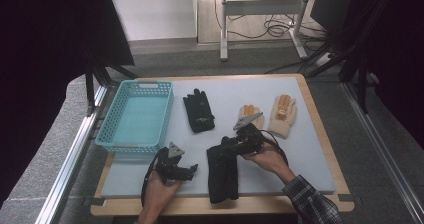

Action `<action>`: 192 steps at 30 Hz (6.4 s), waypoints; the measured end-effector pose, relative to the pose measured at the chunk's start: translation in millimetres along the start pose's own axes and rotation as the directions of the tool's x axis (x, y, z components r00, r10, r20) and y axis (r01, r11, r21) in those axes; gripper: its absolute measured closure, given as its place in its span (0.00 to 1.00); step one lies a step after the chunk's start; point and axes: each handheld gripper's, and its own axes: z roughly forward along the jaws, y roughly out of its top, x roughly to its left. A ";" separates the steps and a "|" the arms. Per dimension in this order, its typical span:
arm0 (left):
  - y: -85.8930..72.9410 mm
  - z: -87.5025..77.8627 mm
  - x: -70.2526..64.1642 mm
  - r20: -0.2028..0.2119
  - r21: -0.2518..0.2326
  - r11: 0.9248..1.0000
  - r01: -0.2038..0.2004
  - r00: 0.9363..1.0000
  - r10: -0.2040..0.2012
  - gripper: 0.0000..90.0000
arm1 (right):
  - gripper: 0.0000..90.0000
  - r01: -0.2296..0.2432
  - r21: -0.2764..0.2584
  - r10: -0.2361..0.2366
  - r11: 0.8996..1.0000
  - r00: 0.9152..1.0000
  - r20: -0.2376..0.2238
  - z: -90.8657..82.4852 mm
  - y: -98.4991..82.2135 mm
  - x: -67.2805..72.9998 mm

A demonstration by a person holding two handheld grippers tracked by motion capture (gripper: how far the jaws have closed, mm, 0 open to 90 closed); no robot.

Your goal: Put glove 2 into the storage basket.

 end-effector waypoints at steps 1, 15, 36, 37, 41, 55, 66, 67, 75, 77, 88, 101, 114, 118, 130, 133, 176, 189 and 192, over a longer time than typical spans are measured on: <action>0.0 0.0 0.1 -0.001 0.000 1.000 -0.001 1.000 0.001 0.10 | 0.63 0.006 -0.009 -0.006 1.000 1.000 0.025 2.5 4.6 -3.5; -0.1 0.3 -0.1 -0.001 -0.003 1.000 0.004 1.000 -0.004 0.10 | 0.68 -0.011 -0.068 0.020 0.998 0.992 0.125 28.0 44.0 -28.7; 0.0 0.4 -0.2 0.002 -0.005 1.000 0.005 1.000 -0.005 0.09 | 0.51 -0.045 -0.093 0.066 0.995 0.971 0.228 102.8 91.2 -75.6; 0.0 0.4 -0.2 0.002 -0.005 1.000 0.005 1.000 -0.005 0.09 | 0.51 -0.051 -0.092 0.071 0.994 0.971 0.228 108.6 93.5 -77.6; -0.1 0.4 -0.2 0.003 -0.005 1.000 0.005 1.000 -0.005 0.09 | 0.52 -0.052 -0.071 0.068 0.996 0.968 0.241 121.0 95.7 -81.6; -0.1 0.5 -0.3 0.002 -0.005 1.000 0.005 1.000 -0.005 0.09 | 0.97 -0.171 -0.018 0.171 0.985 0.962 0.213 135.5 96.0 -86.2; 0.0 0.1 0.1 0.002 0.000 1.000 -0.001 1.000 0.001 0.09 | 0.98 -0.184 -0.041 0.189 0.982 0.957 0.219 122.7 101.0 -80.1; 0.0 0.1 0.1 0.002 0.000 1.000 -0.001 1.000 0.001 0.09 | 0.98 -0.182 -0.052 0.189 0.982 0.958 0.216 117.4 102.3 -78.2; 0.0 0.1 0.0 0.002 0.000 1.000 0.000 1.000 0.000 0.09 | 0.99 -0.172 -0.087 0.187 0.981 0.961 0.204 95.5 107.4 -69.5; 0.0 0.1 0.1 0.002 0.000 1.000 -0.001 1.000 0.001 0.09 | 0.99 -0.170 -0.091 0.185 0.981 0.962 0.200 93.0 107.8 -68.5; 0.0 -0.1 0.1 0.001 0.003 1.000 -0.001 1.000 0.001 0.09 | 0.99 -0.141 -0.127 0.163 0.982 0.968 0.192 62.1 108.0 -50.3; -0.1 0.3 -0.1 0.001 -0.002 1.000 0.002 1.000 -0.002 0.09 | 0.92 -0.088 -0.079 0.102 0.993 0.973 0.208 62.7 88.9 -41.7; 0.0 0.2 0.0 0.001 0.000 1.000 -0.001 1.000 0.001 0.09 | 0.69 -0.141 -0.005 0.138 0.990 0.961 0.239 108.9 66.8 -63.8; 0.0 0.4 -0.3 0.002 -0.003 1.000 0.003 1.000 -0.003 0.09 | 0.91 -0.171 0.002 0.165 0.985 0.954 0.248 107.4 68.7 -61.4; 0.1 -0.1 0.1 0.000 0.004 1.000 -0.002 1.000 0.002 0.09 | 0.98 -0.192 -0.060 0.201 0.980 0.951 0.237 79.6 82.1 -49.5; 0.0 0.1 0.1 0.001 0.002 1.000 -0.002 1.000 0.002 0.09 | 0.98 -0.190 -0.078 0.203 0.979 0.951 0.231 68.6 86.3 -43.9; -0.1 0.3 -0.3 -0.001 -0.003 1.000 0.002 1.000 -0.002 0.09 | 0.73 -0.310 -0.196 0.345 0.930 0.921 0.180 -24.4 -32.0 62.8; -0.4 -0.6 0.2 0.007 -0.008 1.000 0.008 1.000 -0.008 0.10 | 0.97 -0.221 -0.117 0.238 0.968 0.959 0.151 -24.4 -66.9 49.3; -2.4 -3.6 0.6 0.012 -0.013 1.000 0.005 1.000 -0.005 0.10 | 0.97 -0.213 -0.081 0.222 0.974 0.967 0.125 -25.6 -82.3 51.6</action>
